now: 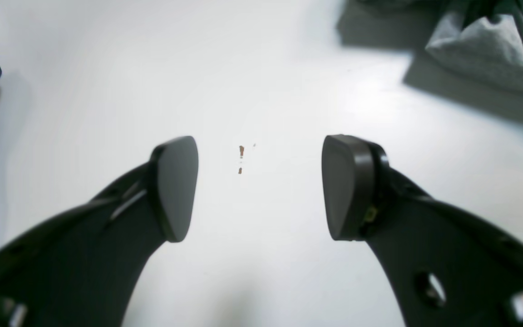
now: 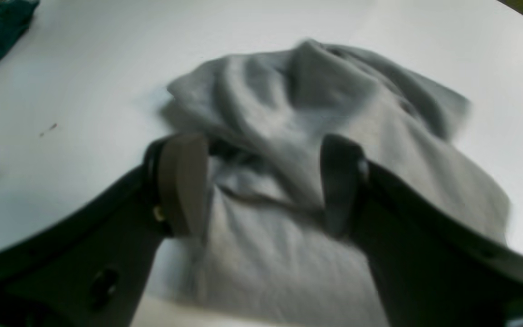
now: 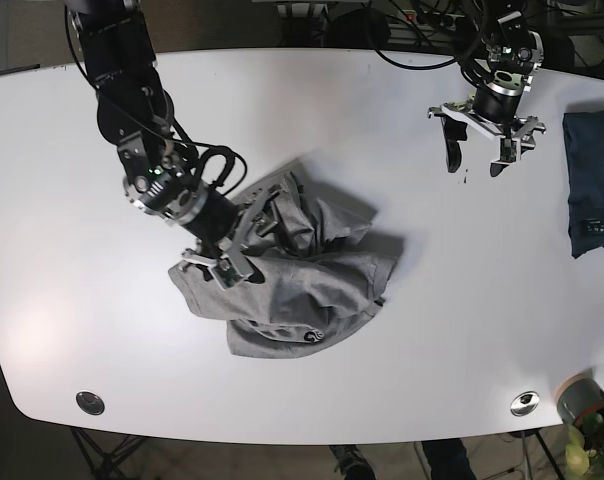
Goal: Fold the T-shirt properly
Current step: 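Lower the right gripper onto the crumpled grey shirt and pinch fabric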
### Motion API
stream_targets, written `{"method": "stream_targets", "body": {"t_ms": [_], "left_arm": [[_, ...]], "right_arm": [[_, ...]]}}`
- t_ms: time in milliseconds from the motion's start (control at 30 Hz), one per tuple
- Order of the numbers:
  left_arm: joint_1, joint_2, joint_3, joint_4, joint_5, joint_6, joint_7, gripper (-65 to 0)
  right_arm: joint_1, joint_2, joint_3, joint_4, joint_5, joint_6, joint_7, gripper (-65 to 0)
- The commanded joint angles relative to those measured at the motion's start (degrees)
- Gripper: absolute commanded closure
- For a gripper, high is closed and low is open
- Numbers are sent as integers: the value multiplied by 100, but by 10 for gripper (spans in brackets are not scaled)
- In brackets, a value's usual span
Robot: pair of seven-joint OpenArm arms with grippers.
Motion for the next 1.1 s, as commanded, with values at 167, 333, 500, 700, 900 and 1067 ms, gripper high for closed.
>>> {"method": "stream_targets", "body": {"t_ms": [167,333,500,700,900,1067], "left_arm": [[47,-30,-15,78,-60,-6,-132,-396],[55,-30,12,69,-60,-6,-132,-396],[47,-30,29,42,-69,-24,-132,-396],[38,-39,29,-116,-78,-32,-132,-396],[38,-48,29,-133,-78,-32,-132,-396],[38,-57,29,-300,-86,-41,-132,-396]], "right_arm": [[1299,-212,-1575,-1214,-45,24,138,-373],[1703,-819,-2199,-1935,-1144,24,155,-374],[1712,-1575,-2225,-2497,-2620,77,270,-376],[1721,-2067,-2208,-3280,-3473,77,841,-374],[1835,-2146,-2199,-3904,-3640,24,1430,-373],[2002,-2164,-2199,-4423,-3631,-99,1729,-373]]}}
